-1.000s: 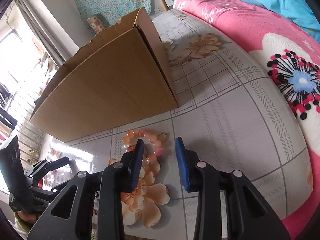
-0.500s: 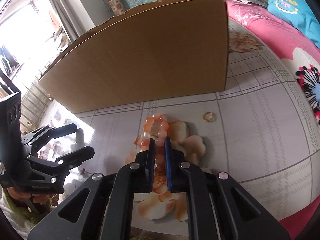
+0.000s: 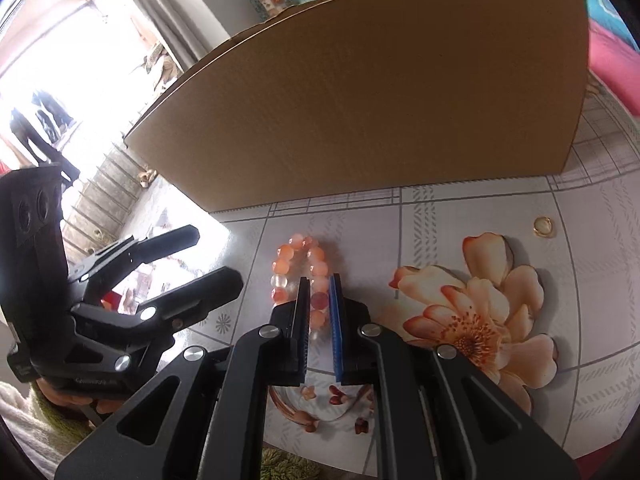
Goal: Organize jewelry
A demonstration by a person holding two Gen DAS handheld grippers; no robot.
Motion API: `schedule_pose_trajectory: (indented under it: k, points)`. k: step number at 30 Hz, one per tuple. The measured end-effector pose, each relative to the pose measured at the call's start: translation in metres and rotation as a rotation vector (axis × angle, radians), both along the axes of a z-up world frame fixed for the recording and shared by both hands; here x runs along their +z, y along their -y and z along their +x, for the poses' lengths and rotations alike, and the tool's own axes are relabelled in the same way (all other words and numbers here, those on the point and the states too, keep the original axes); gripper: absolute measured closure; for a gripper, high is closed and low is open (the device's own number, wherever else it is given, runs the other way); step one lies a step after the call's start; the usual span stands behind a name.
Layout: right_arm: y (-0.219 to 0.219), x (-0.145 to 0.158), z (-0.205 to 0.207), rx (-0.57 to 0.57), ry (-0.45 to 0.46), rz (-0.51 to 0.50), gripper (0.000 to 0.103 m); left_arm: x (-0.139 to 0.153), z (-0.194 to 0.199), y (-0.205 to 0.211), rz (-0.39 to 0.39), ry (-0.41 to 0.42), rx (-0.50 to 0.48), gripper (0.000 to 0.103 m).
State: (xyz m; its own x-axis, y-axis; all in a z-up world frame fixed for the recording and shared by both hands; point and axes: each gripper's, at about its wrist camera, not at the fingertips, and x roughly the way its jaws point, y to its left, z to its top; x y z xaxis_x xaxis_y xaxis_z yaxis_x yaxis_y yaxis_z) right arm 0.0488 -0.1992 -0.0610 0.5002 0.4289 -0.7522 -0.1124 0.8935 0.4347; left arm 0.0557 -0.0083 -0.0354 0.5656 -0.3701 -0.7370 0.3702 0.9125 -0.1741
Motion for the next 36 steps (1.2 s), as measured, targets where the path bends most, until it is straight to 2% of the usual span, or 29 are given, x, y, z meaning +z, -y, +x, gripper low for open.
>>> schedule_pose_trajectory:
  k: [2, 5, 8, 12, 15, 18, 22, 24, 30, 36]
  points:
    - [0.014, 0.000, -0.004, -0.032, -0.004, 0.063, 0.092, 0.005, -0.006, 0.007, -0.016, 0.030, -0.057, 0.020]
    - [0.034, 0.007, -0.010, -0.078, 0.026, 0.090, 0.091, 0.010, -0.016, 0.029, -0.005, 0.079, -0.153, 0.020]
    - [0.053, 0.013, -0.016, -0.134, 0.051, 0.088, 0.087, 0.011, -0.024, 0.052, 0.031, 0.122, -0.229, 0.032]
    - [0.074, 0.013, -0.020, -0.201, 0.056, 0.088, 0.086, 0.001, -0.027, 0.074, 0.088, 0.116, -0.293, 0.052]
    - [0.083, 0.013, -0.027, -0.240, 0.061, 0.061, 0.086, -0.009, -0.023, 0.080, 0.111, 0.078, -0.296, 0.063]
    - [0.087, 0.013, -0.029, -0.268, 0.062, 0.009, 0.086, -0.018, -0.018, 0.077, 0.119, 0.048, -0.281, 0.070]
    - [0.080, 0.009, -0.027, -0.285, 0.064, -0.058, 0.083, -0.023, -0.015, 0.071, 0.126, 0.056, -0.258, 0.076]
    - [0.077, 0.008, -0.027, -0.286, 0.072, -0.105, 0.081, -0.024, -0.013, 0.069, 0.128, 0.060, -0.242, 0.083]
    - [0.069, 0.005, -0.015, -0.264, 0.107, -0.240, 0.080, -0.024, -0.010, 0.061, 0.100, 0.052, -0.215, 0.091]
    - [0.054, 0.003, -0.007, -0.219, 0.137, -0.367, 0.080, -0.024, -0.010, 0.061, 0.093, 0.050, -0.211, 0.091]
